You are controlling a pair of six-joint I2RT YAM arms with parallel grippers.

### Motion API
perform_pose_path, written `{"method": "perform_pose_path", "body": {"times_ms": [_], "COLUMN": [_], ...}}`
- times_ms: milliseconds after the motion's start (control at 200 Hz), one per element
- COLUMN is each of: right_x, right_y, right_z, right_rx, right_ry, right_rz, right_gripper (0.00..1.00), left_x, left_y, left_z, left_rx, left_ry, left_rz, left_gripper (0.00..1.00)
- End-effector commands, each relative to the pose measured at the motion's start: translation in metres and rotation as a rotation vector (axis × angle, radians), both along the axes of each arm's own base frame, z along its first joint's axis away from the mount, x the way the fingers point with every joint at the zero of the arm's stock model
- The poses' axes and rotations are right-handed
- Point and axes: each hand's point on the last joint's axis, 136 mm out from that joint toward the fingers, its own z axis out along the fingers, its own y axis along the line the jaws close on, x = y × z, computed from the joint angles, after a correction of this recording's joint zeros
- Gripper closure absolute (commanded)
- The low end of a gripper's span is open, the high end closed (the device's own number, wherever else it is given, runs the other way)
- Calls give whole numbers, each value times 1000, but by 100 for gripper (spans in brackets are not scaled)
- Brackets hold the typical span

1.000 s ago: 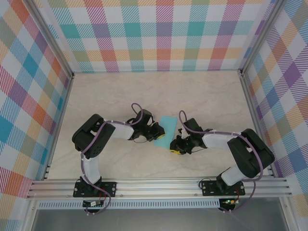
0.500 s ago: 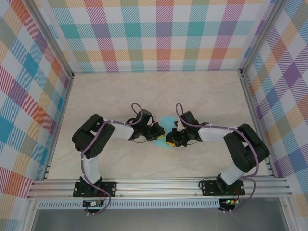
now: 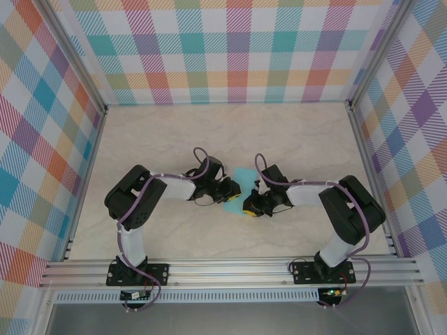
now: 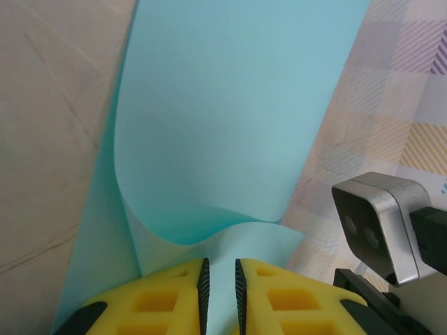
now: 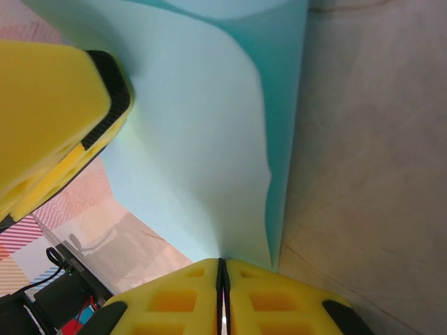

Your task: Fold a paper plane with a square sheet of paper (pick it up from the middle)

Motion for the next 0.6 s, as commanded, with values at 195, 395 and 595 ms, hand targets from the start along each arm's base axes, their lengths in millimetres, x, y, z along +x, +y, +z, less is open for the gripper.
{"method": "perform_pose_path", "body": {"times_ms": [195, 395, 595], "right_x": [-15, -16, -20], "right_y": [-18, -20, -26], "right_z": [-25, -26, -30], "right_rx": [-105, -114, -148], "right_ry": [70, 73, 88], "right_rz": [-27, -26, -25], "right_gripper": [90, 90, 91], "left_x": [-13, -17, -10], "left_y": [-16, -18, 0], "left_z": [25, 8, -15], "left_rx": [-27, 2, 128], "left_ry": [-54, -31, -43], "left_rz": [-67, -80, -46], "left_gripper": [79, 79, 82]}}
